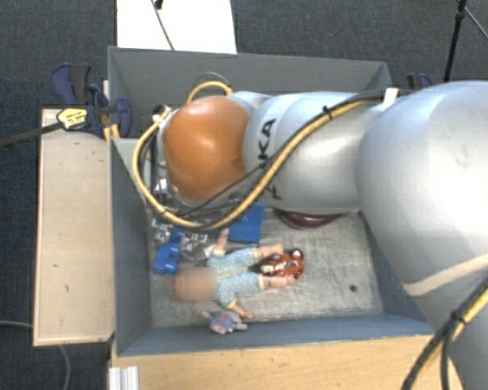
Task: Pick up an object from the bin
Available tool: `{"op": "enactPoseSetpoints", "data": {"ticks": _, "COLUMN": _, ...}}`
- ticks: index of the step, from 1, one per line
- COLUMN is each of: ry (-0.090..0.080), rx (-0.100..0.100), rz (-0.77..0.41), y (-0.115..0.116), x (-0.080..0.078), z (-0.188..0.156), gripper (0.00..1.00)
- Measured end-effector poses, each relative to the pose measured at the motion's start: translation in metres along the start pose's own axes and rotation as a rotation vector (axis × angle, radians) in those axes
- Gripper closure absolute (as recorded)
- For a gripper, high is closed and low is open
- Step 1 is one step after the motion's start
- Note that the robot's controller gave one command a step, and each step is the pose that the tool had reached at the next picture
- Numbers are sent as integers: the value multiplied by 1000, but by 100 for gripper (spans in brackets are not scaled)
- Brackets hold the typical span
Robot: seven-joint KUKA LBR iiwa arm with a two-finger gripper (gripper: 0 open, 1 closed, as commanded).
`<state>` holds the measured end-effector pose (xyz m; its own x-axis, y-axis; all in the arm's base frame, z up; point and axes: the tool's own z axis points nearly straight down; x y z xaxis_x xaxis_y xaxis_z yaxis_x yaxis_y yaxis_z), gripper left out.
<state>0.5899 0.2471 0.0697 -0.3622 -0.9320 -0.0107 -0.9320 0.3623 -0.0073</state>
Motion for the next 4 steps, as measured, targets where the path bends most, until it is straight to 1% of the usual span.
{"op": "enactPoseSetpoints", "data": {"ticks": 1, "ry": 4, "rx": -3, "rz": -19, "y": 0, "x": 2, "z": -2, "gripper": 100}}
{"op": "enactPoseSetpoints", "data": {"ticks": 3, "ry": 10, "rx": -10, "rz": -12, "y": 1, "x": 2, "z": -13, "gripper": 100}}
{"op": "enactPoseSetpoints", "data": {"ticks": 4, "ry": 14, "rx": -14, "rz": -12, "y": 2, "x": 3, "z": -34, "gripper": 100}}
